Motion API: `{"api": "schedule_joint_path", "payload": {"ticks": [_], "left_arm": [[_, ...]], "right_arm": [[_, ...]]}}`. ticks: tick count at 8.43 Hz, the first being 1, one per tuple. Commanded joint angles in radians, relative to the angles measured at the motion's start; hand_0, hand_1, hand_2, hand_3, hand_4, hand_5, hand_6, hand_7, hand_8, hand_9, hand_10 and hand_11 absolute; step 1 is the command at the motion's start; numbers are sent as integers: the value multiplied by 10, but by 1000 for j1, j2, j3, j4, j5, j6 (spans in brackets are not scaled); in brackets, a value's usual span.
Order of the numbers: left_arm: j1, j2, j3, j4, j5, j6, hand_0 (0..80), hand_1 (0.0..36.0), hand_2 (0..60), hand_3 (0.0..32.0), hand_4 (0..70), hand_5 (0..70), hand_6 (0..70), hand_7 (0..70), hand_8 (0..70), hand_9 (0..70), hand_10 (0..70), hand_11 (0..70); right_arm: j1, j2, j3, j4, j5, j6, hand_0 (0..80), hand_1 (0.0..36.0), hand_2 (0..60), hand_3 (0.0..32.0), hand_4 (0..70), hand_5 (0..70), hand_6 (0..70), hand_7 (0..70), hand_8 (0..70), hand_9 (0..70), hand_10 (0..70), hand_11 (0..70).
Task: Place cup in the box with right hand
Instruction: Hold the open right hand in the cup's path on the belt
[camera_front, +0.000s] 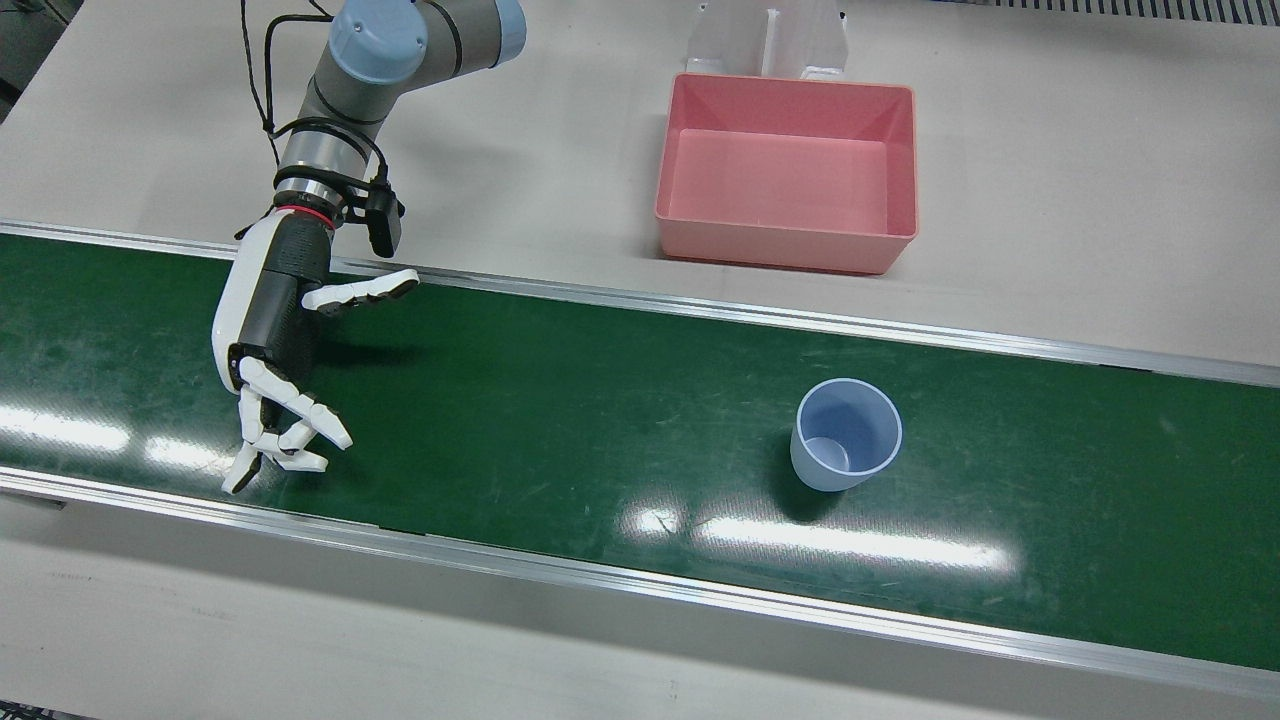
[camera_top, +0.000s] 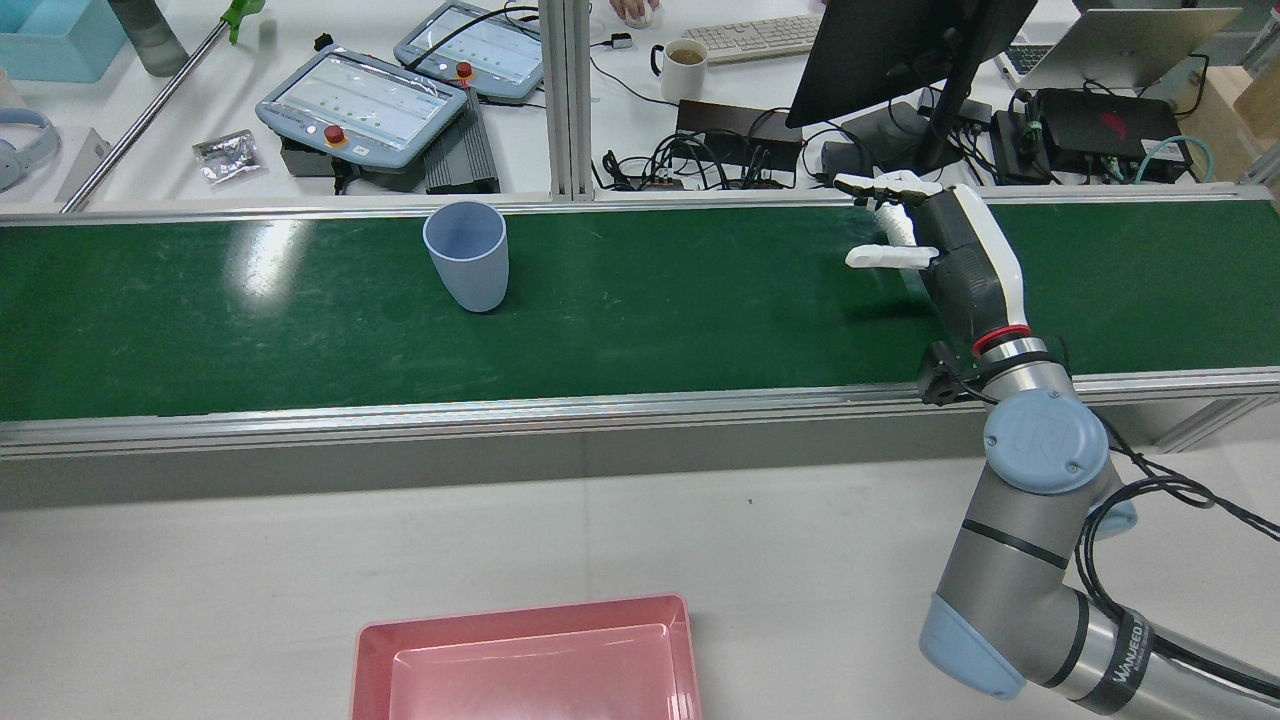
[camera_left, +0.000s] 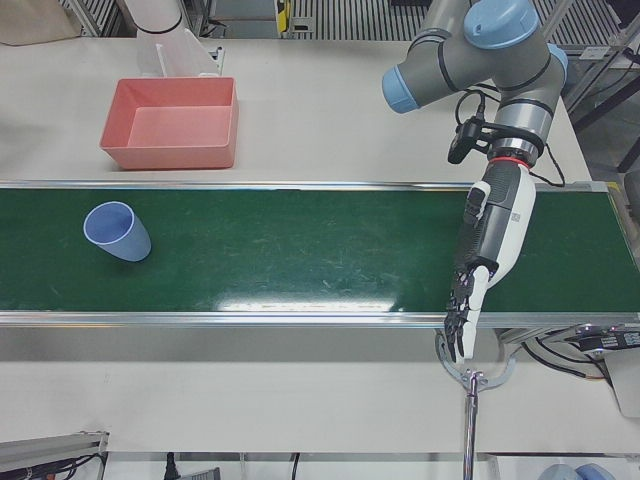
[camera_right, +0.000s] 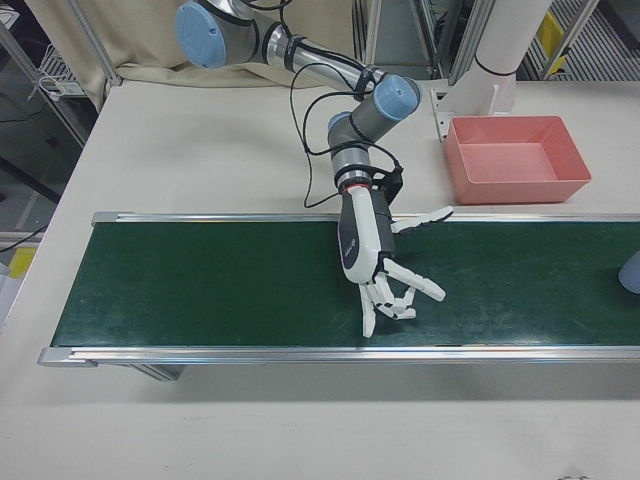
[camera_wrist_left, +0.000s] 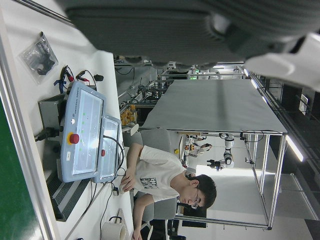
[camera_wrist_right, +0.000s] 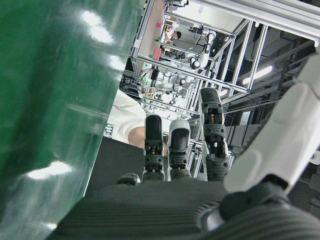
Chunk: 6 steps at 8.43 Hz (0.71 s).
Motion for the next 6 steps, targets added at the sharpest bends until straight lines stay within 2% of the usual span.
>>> {"api": "schedule_joint_path", "payload": {"ticks": [1, 4, 6], "left_arm": [[0, 0, 2, 0, 0, 0, 0, 0, 0, 0, 0, 0, 0, 0, 0, 0, 0, 0], [0, 0, 2, -2, 0, 0, 0, 0, 0, 0, 0, 0, 0, 0, 0, 0, 0, 0], [0, 0, 2, -2, 0, 0, 0, 0, 0, 0, 0, 0, 0, 0, 0, 0, 0, 0]], "right_arm": [[13, 5, 7, -1, 2, 1, 463, 0, 0, 0, 389, 10, 206, 700, 171, 406, 0, 0], [12, 83, -10, -4, 7, -58, 459, 0, 0, 0, 450, 8, 230, 700, 179, 411, 0, 0], [4, 95, -13, -1, 8, -111, 461, 0, 0, 0, 512, 5, 243, 700, 186, 415, 0, 0]]}}
